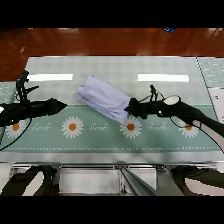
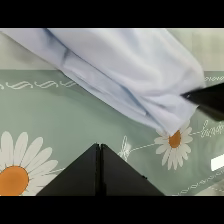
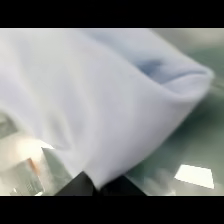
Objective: Fold the shirts.
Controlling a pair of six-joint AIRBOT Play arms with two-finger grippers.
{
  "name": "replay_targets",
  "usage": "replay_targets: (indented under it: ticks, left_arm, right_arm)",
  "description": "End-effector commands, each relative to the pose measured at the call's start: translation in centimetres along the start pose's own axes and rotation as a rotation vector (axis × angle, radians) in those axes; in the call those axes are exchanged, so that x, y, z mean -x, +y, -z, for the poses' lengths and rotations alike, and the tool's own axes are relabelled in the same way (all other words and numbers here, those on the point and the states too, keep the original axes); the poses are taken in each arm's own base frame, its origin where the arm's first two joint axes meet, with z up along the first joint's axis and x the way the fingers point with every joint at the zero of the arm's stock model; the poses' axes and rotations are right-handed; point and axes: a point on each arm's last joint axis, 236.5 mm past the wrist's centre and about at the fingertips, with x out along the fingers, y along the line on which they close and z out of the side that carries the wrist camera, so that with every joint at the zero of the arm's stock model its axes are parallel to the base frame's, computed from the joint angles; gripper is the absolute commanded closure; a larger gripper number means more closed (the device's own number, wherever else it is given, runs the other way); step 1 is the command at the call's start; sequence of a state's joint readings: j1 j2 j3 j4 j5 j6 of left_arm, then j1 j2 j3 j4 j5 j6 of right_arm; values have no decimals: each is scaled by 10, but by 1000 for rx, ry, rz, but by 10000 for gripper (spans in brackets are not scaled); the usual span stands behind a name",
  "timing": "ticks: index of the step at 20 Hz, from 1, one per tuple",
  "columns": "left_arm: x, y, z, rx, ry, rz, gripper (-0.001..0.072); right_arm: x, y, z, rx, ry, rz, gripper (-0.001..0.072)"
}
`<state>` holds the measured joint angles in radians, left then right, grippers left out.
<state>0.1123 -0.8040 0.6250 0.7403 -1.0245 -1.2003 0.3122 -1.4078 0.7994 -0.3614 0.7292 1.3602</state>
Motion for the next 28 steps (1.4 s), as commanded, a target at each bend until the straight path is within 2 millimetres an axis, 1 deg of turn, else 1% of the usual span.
replay_targets:
  ticks: [1,3,4,5,6,9,10,11,12,13,15,18,20,22,24,26,28]
  left_arm:
    - [-2,3,0,6,3,-4,691]
    - [-6,7,-2,17,2,-11,691]
    - [-7,9,-3,21,-1,-15,691]
    - [-9,11,-4,26,-1,-19,691]
    - [-10,13,-4,31,1,-21,691]
    - [-13,15,-2,40,15,-22,691]
    - [-13,15,-1,40,16,-21,691]
    - [-13,15,-1,40,18,-21,691]
    - [-13,14,0,40,24,-18,691]
    - [-13,13,2,40,31,-15,691]
    - [-13,12,5,40,45,-9,691]
    - [-13,11,8,40,54,-5,691]
    - [-13,11,7,41,53,-5,691]
    - [-13,11,6,41,48,-7,691]
    - [-13,12,6,41,46,-8,691]
    - [-13,12,4,40,39,-11,691]
    - [-13,13,1,40,28,-16,691]
  right_arm:
    - [18,97,-25,255,-4,-117,694]
    - [46,150,-46,394,-56,-121,695]
    - [64,174,-57,464,-93,-104,695]
    - [84,196,-66,531,-134,-81,695]
    - [105,212,-76,578,-177,-56,695]
    - [173,250,-104,640,-308,-42,695]
    - [196,256,-113,636,-344,-45,695]
    - [221,256,-123,630,-379,-37,695]
    - [246,252,-131,621,-407,-19,695]
    - [269,243,-139,603,-432,5,694]
    - [317,216,-154,542,-495,55,695]
    - [384,170,-168,433,-582,126,695]
    - [426,149,-175,364,-657,127,695]
    - [455,123,-175,278,-682,134,695]
    - [473,92,-167,207,-668,184,695]
    - [487,50,-154,117,-632,294,696]
    - [502,5,-137,11,-595,442,696]
